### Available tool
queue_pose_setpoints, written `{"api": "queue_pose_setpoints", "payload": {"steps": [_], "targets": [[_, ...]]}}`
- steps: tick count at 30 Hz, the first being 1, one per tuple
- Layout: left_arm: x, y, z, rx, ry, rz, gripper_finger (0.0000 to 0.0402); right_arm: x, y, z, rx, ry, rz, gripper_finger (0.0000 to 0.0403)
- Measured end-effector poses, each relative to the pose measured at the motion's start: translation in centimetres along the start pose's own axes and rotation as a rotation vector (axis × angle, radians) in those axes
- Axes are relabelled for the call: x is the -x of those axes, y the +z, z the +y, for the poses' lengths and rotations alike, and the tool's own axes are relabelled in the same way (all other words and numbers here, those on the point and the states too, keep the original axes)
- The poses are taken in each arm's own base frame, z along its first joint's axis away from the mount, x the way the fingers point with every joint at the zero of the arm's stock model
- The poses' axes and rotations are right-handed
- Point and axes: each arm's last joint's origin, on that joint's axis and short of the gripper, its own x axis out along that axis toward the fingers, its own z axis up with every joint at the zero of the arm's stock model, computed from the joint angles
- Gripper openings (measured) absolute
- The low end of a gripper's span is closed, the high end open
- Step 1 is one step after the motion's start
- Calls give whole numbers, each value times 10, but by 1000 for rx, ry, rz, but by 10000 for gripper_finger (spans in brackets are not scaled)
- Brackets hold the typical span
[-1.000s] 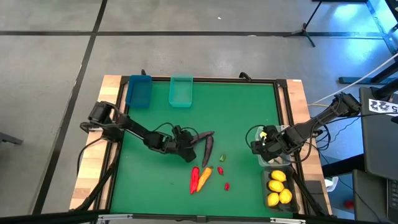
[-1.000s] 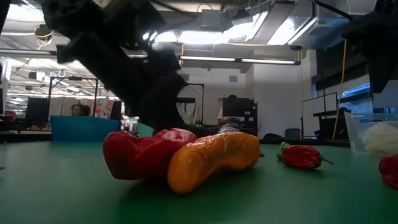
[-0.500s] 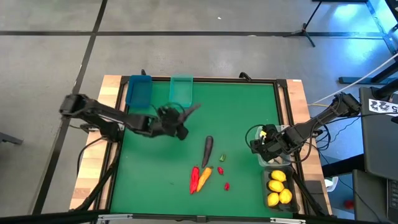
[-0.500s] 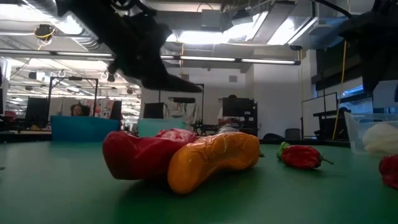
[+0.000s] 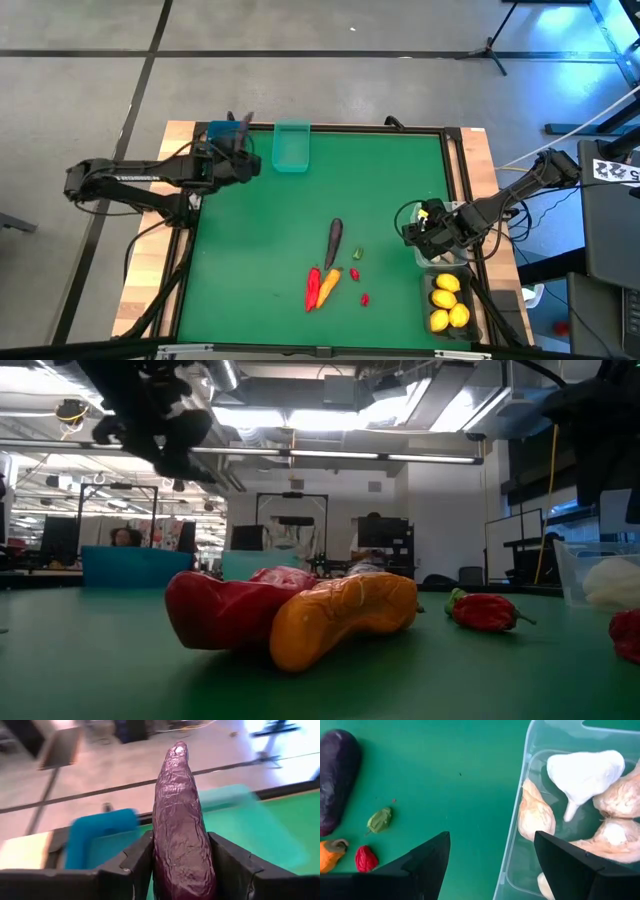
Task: Sort produce into baskets
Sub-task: Put the purple eggplant into the blue bin
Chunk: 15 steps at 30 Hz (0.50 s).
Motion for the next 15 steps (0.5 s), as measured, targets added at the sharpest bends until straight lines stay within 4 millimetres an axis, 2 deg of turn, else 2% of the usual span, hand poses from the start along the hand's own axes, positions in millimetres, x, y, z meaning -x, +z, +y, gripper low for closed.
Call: {"api": "queue_pose_setpoints", "payload": {"steps": [9, 15], "targets": [[-26, -2, 20, -10, 218, 92, 168, 0, 1, 0, 0, 10, -33, 289], [-43, -32, 34, -5, 292, 184, 168, 0, 1, 0, 0, 11, -34, 289]]}}
